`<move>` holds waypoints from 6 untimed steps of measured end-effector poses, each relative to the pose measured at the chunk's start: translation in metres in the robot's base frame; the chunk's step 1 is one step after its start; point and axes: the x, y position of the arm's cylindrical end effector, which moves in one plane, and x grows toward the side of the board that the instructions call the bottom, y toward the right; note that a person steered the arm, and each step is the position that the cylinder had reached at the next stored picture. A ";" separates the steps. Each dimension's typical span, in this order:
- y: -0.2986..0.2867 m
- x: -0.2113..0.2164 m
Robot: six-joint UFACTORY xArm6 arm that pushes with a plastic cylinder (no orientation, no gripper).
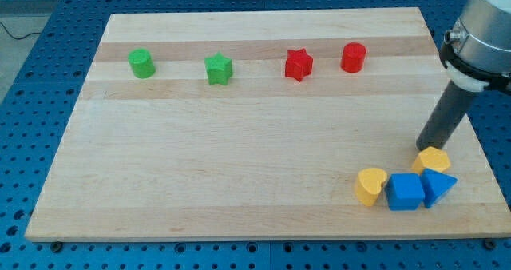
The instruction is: Point your arm to the red circle
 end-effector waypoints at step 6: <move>-0.060 -0.229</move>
